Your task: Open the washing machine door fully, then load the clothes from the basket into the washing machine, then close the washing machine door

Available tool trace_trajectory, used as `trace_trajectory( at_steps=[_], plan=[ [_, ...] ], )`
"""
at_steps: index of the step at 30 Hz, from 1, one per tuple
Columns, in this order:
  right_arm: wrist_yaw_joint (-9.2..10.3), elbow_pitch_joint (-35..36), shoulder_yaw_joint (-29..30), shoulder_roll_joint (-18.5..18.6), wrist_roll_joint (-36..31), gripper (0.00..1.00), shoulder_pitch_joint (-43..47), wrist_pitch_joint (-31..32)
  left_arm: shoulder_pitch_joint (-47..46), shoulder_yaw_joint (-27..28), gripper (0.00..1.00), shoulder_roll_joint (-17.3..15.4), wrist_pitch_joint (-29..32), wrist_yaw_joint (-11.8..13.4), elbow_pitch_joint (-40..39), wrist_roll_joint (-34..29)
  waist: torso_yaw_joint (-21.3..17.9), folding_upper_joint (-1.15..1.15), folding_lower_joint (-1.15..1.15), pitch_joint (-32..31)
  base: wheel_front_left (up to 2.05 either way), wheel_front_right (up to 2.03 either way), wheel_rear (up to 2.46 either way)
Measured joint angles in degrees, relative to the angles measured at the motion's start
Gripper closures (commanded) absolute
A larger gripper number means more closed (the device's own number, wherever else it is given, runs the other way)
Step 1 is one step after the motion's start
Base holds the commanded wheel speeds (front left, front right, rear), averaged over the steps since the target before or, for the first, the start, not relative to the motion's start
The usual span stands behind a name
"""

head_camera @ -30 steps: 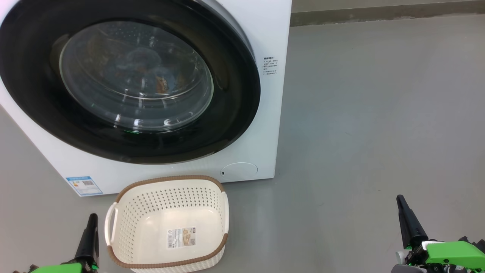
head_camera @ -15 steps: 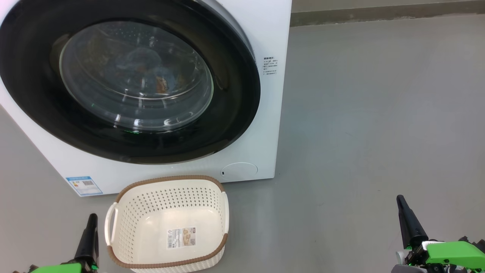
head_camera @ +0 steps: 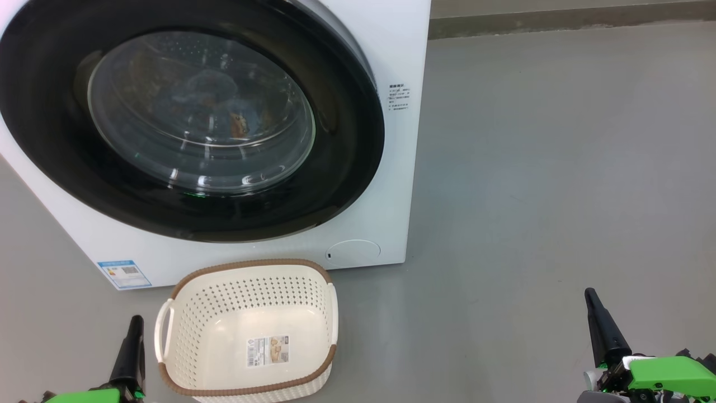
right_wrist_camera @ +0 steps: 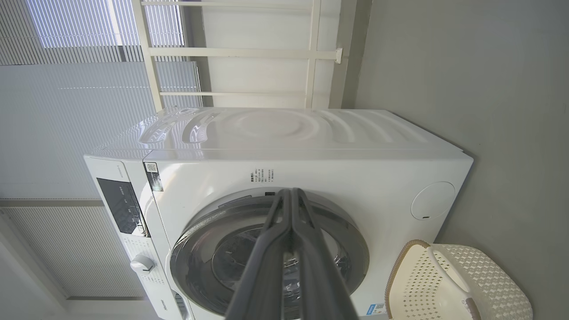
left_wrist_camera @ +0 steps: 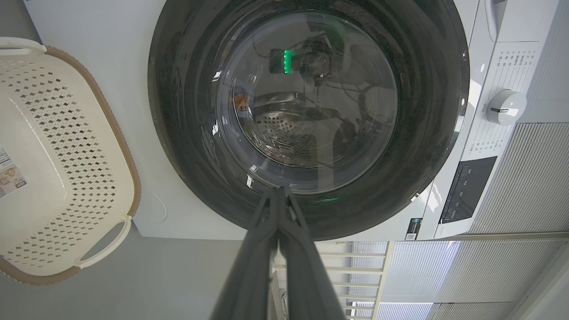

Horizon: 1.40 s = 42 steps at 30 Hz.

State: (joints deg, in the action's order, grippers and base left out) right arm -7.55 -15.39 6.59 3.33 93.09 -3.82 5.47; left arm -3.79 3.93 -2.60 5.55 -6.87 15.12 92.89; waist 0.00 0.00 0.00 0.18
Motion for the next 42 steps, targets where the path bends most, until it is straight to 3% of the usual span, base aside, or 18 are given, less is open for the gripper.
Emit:
trace_trajectory(
  at_steps=[42],
  plan=[
    [0.00,-0.02,0.51,-0.27,-0.22,1.00,-0.01,0.09,-0.01,0.31,1.00,0.40,0.44,0.00,0.01,-0.03,0.00,0.00,0.00,0.00,0.00,0.00,0.00]
  ],
)
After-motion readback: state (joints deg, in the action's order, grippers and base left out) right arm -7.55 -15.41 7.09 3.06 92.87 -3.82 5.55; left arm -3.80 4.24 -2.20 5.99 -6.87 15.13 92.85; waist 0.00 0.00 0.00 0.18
